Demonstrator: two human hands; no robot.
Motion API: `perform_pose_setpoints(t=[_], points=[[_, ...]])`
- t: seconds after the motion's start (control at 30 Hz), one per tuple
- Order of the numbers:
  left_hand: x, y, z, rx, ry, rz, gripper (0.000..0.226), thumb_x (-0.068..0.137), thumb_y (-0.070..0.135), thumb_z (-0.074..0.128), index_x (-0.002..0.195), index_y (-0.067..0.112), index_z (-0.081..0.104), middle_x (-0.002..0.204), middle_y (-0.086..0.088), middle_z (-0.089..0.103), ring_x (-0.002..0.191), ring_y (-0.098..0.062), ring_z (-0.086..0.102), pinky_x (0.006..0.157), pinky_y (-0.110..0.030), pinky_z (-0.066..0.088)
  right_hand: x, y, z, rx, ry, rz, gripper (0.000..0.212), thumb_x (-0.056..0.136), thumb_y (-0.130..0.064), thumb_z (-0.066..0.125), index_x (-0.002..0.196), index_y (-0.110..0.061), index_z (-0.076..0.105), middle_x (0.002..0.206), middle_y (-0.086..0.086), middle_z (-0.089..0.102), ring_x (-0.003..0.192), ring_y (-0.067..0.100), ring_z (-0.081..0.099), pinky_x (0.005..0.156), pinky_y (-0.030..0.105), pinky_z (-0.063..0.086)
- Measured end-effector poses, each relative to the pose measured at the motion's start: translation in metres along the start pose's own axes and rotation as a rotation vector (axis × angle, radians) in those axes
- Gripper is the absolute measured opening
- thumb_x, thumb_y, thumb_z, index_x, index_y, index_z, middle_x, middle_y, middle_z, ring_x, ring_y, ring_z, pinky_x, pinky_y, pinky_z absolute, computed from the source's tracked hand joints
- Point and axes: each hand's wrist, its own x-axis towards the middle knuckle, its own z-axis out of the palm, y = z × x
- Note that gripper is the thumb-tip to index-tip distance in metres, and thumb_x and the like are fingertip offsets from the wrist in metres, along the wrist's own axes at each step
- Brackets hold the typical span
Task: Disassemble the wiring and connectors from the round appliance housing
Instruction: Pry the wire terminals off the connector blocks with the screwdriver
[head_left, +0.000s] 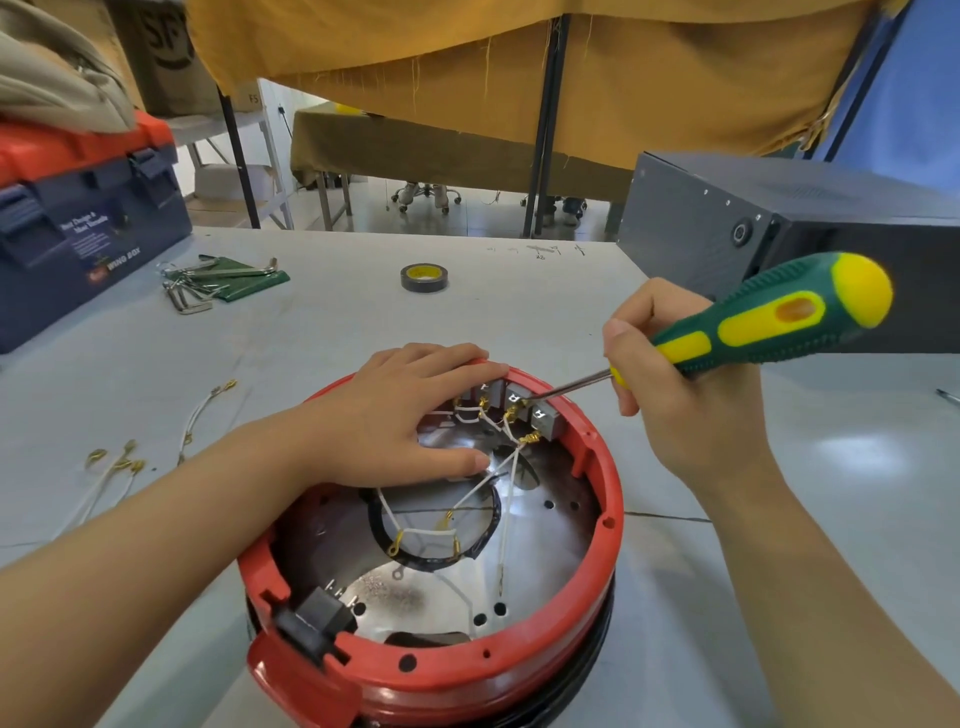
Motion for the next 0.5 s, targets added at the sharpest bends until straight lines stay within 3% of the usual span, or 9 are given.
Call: perform_pose_setpoints(t=[0.27, 0.5], points=[[0.001, 0.000, 0.001, 0.026, -0.002, 0.000, 0.075, 0.083, 0.063, 0.051, 0.145, 0.046, 0.014, 0.155, 0.018, 0.013, 0.141, -0.010, 0.015, 0.113, -0.030, 0.013, 0.001, -0.001, -0.002, -0.026, -0.113, -0.042, 0.021, 0.084, -0.010, 0.051, 0.064, -0.004, 0.043, 0.053, -0.006, 0.047, 0.046, 0.004, 0.042, 0.049, 0.010, 0.030], [0.000, 0.000, 0.001, 0.029, -0.012, -0.003, 0.076, 0.082, 0.068, 0.047, 0.145, 0.047, 0.011, 0.156, 0.018, 0.010, 0.141, -0.008, 0.012, 0.112, -0.028, 0.010, 0.006, 0.008, -0.006, 0.106, -0.075, 0.055, 0.024, 0.079, -0.017, 0.053, 0.061, -0.010, 0.041, 0.047, -0.001, 0.039, 0.043, 0.010, 0.036, 0.044, 0.017, 0.032]])
